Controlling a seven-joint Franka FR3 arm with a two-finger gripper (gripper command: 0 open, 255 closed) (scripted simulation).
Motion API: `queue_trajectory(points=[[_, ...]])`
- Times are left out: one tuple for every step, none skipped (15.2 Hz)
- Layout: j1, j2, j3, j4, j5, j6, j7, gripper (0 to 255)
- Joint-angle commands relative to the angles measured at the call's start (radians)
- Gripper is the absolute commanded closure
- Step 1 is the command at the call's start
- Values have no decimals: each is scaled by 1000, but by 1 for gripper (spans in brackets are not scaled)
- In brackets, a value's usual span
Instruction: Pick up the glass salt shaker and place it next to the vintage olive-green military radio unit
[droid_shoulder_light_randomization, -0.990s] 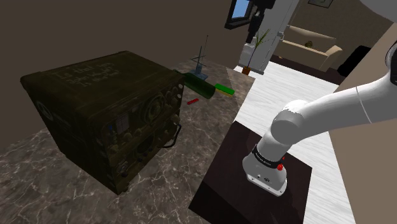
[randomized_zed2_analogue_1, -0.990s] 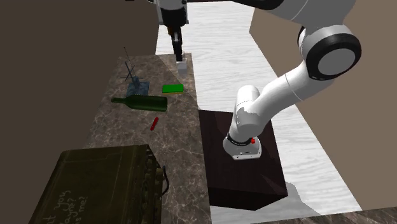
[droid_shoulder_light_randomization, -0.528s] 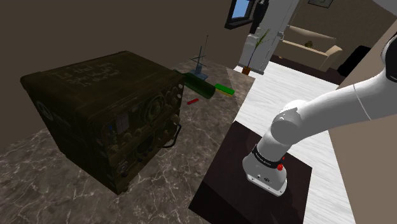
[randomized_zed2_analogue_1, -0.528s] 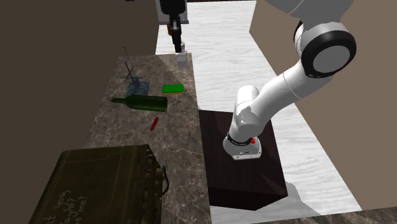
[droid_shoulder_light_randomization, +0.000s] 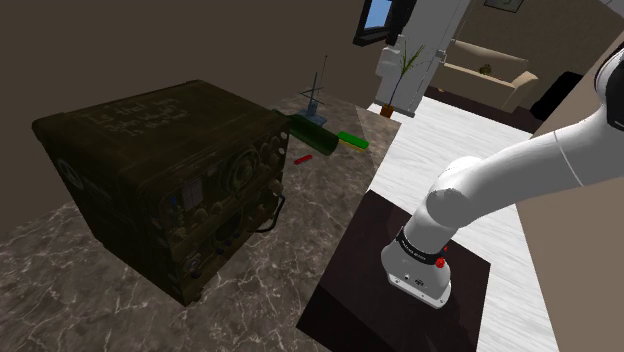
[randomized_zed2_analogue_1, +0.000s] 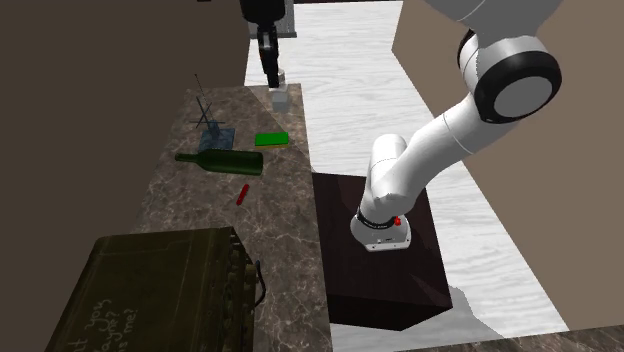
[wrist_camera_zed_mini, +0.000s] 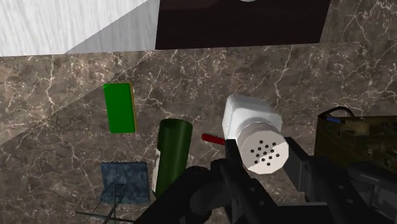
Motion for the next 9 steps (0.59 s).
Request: queue_trajectory(points=[[8,-9,42,-7,26,-2,53,255],[12,-10,63,-7,40,-3,79,255],[16,-9,84,-6,53,-3,105,255],[20,-8,105,-4,66,-2,131,255],[24,-5,127,-1,79,-2,157,255],[28,-1,148,3,92,-1,183,255],[32,4,169,9,104,0,209,255],[36,9,190,15,117,1,235,255],[40,16,212,22,129,3,262,255]])
